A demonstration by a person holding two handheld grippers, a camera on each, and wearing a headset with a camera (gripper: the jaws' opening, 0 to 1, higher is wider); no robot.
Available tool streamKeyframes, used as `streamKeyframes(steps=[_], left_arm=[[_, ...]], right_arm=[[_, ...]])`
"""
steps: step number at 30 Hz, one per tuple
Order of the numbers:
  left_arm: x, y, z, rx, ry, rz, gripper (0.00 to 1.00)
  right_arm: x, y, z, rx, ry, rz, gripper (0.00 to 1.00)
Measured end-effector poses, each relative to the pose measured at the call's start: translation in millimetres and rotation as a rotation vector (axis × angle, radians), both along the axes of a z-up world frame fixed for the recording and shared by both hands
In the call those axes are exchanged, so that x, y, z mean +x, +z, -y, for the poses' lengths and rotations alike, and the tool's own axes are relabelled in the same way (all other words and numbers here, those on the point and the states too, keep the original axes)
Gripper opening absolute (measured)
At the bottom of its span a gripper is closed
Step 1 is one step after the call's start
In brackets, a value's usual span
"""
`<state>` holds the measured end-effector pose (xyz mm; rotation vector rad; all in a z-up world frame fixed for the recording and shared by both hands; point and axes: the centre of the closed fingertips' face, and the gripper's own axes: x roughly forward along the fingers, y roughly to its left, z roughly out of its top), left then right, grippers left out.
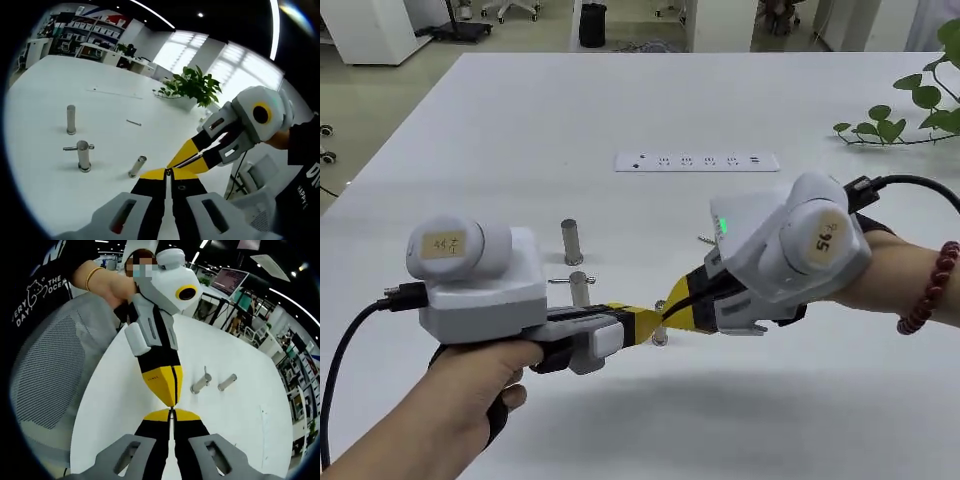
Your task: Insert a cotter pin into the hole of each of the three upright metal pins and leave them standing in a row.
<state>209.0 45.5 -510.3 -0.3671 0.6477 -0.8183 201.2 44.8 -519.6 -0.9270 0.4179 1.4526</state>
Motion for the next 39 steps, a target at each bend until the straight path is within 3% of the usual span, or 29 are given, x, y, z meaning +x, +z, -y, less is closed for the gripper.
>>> streamKeyframes(steps=[3,8,14,24,33,39], left_arm=[[-1.1,-0.5,-1.0,-0.013,0.008,-0.019,0.0],[-3.7,-0.3,-1.0,-0.008,0.0,-0.007,0.0],[-2.2,2.2,-0.5,0.03,-0.04,0.078,0.0],[-3.9,4.1,1.4,0.058,-0.086,0.142,0.0],[-9.3,3.7,2.0,0.111,-0.156,0.226,0.0],[-7.3,5.5,0.7,0.119,-0.186,0.274,0.0]], right_arm=[[-0.9,-0.2,-0.6,-0.001,0.002,-0.002,0.0],[-2.8,-0.1,-1.3,0.005,0.004,-0.003,0.0],[-1.6,1.9,-1.0,0.027,-0.017,-0.019,0.0],[2.6,3.0,2.0,0.055,-0.067,-0.047,0.0],[-0.1,2.8,3.9,0.106,-0.116,-0.152,0.0],[-2.9,0.1,4.2,0.12,-0.132,-0.203,0.01]])
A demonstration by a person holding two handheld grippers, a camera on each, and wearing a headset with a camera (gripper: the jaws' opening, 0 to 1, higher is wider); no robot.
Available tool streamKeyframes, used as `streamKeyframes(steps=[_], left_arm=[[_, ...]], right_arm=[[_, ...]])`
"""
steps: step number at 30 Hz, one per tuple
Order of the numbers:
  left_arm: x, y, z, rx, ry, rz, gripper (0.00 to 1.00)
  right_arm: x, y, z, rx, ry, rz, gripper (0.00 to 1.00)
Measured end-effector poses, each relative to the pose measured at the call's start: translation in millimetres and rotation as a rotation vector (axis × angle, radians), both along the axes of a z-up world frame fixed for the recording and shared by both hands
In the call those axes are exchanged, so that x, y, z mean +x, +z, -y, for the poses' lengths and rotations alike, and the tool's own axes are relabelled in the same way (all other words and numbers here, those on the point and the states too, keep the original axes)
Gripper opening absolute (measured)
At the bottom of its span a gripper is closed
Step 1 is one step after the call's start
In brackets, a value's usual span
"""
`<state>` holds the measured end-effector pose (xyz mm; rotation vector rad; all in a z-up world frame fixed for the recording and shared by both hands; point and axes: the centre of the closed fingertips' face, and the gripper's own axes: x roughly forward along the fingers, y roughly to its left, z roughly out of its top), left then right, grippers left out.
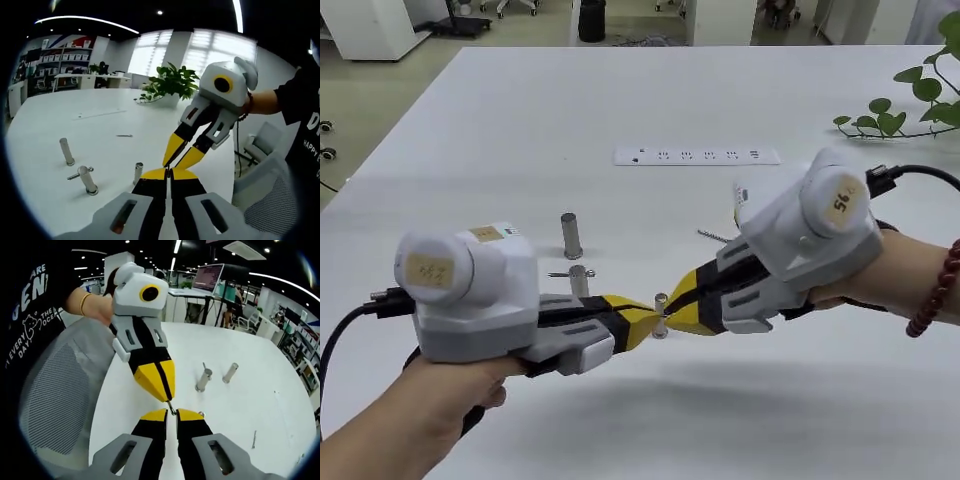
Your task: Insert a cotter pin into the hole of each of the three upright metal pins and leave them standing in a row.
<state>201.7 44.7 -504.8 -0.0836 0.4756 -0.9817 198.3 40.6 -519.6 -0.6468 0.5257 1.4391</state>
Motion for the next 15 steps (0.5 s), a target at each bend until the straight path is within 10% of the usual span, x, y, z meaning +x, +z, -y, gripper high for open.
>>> streamKeyframes(steps=[15], left_arm=[[-12.7,-0.1,3.5,0.023,-0.112,0.036,0.0]], right_arm=[[-14.1,-3.5,0.0,-0.009,0.062,-0.025,0.0]])
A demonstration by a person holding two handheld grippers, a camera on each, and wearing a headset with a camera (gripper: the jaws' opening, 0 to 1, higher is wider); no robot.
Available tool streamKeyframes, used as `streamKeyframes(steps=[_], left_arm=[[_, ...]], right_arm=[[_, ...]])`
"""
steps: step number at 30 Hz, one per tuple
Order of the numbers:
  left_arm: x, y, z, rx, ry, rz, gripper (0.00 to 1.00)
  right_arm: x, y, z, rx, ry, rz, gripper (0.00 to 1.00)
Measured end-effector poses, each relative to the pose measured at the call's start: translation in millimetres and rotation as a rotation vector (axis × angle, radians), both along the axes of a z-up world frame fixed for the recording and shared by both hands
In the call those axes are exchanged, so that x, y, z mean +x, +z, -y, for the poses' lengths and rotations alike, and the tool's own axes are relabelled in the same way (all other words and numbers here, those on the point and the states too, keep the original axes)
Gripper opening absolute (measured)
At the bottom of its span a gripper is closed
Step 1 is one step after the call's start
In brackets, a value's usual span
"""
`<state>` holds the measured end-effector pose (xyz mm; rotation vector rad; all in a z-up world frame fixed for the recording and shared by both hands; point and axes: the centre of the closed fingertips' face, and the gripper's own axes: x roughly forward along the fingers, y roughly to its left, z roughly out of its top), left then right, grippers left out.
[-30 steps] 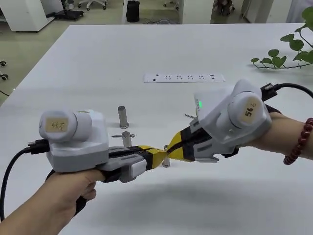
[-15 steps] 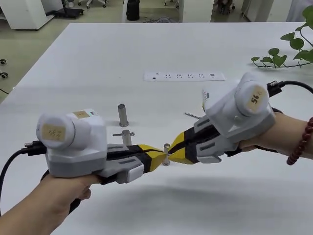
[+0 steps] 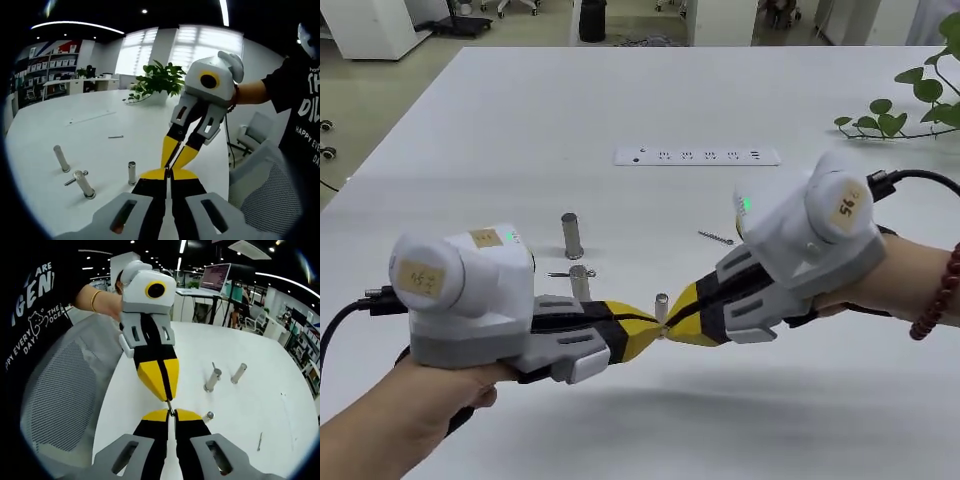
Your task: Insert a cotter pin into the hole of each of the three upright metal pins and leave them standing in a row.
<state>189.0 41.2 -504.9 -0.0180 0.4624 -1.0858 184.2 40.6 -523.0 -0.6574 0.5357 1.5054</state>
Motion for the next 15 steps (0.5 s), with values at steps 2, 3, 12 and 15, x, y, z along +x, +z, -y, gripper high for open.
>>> streamKeyframes(steps=[2,3,12,15], left_arm=[[-1.5,-1.2,0.2,0.003,-0.006,-0.003,0.0],[-2.1,-2.4,0.2,0.012,-0.011,0.0,0.0],[-7.1,-11.1,4.4,0.091,-0.041,0.051,0.0],[-7.2,-14.7,5.3,0.117,-0.046,0.068,0.0]], right_arm=[[-2.2,-0.6,0.5,-0.007,0.009,-0.001,0.0],[-2.6,-0.8,0.7,-0.012,0.013,0.001,0.0],[-6.3,-6.0,3.5,-0.074,0.063,0.036,0.0],[-7.1,-8.3,4.7,-0.095,0.08,0.047,0.0]])
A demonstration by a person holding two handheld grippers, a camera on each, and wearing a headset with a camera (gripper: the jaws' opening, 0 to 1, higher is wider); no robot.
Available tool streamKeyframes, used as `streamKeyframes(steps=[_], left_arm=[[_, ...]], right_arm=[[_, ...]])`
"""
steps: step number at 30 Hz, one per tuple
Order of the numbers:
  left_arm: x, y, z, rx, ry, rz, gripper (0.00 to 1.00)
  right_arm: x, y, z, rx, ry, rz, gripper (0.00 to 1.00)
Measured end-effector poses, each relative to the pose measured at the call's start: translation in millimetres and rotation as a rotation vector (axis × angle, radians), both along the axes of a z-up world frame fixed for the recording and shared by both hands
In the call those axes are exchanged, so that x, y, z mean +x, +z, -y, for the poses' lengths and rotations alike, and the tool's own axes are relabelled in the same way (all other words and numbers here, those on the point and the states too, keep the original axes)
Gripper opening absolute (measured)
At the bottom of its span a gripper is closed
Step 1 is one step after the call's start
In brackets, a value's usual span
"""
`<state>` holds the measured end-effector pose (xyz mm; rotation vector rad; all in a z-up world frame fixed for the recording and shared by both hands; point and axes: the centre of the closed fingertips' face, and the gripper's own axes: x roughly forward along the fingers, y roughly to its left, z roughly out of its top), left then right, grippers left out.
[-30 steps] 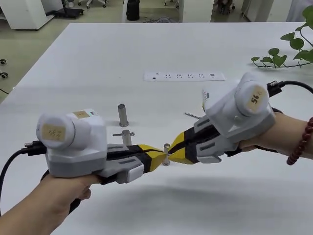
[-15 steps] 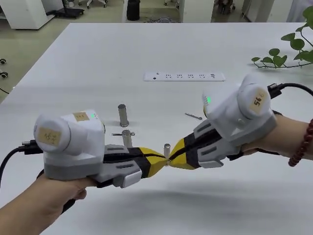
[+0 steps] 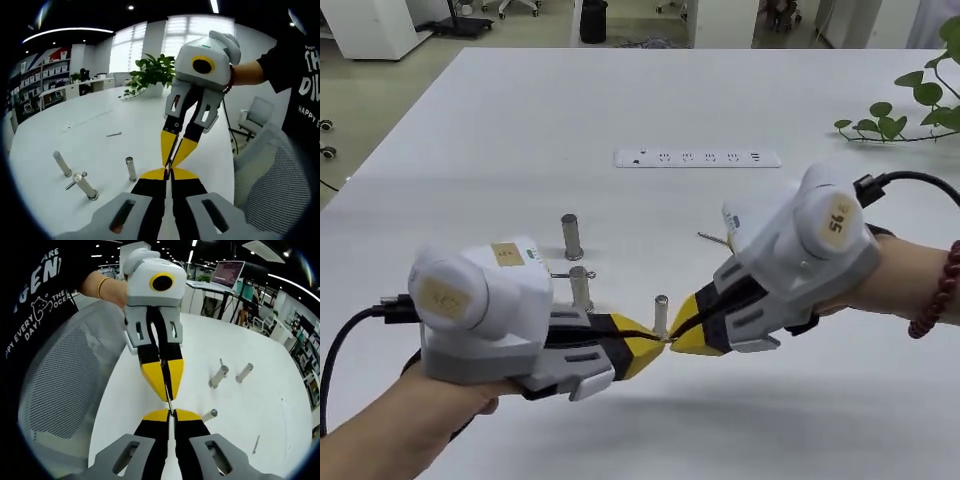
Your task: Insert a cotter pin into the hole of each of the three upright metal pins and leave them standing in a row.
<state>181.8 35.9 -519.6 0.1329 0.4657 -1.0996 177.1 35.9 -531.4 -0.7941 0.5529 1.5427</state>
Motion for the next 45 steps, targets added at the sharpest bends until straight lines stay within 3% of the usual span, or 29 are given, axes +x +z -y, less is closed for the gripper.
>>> streamKeyframes(steps=[9,16,18,23,31,33,45], left_arm=[[6.4,-7.5,-3.2,0.041,0.033,0.027,0.05],[14.7,-11.0,-4.8,0.041,0.099,0.064,0.17],[18.2,-10.2,-5.2,0.034,0.127,0.088,0.17],[24.2,-17.2,-6.3,0.067,0.169,0.113,0.19],[41.8,-20.9,-10.6,0.032,0.288,0.105,0.18],[45.6,-23.1,-9.7,0.011,0.309,0.089,0.18],[60.4,-43.2,-4.8,0.045,0.364,0.057,0.17]], right_arm=[[2.8,-3.2,3.1,-0.033,0.014,0.014,0.0],[14.6,-9.7,12.9,-0.088,-0.013,0.034,0.0],[18.7,-11.5,16.0,-0.102,-0.027,0.037,0.0],[30.0,-14.9,22.1,-0.131,-0.058,0.045,0.0],[46.7,-20.2,29.0,-0.167,-0.094,0.058,0.0],[50.9,-22.2,30.4,-0.172,-0.105,0.059,0.0],[65.2,-31.5,36.0,-0.204,-0.149,0.052,0.0]])
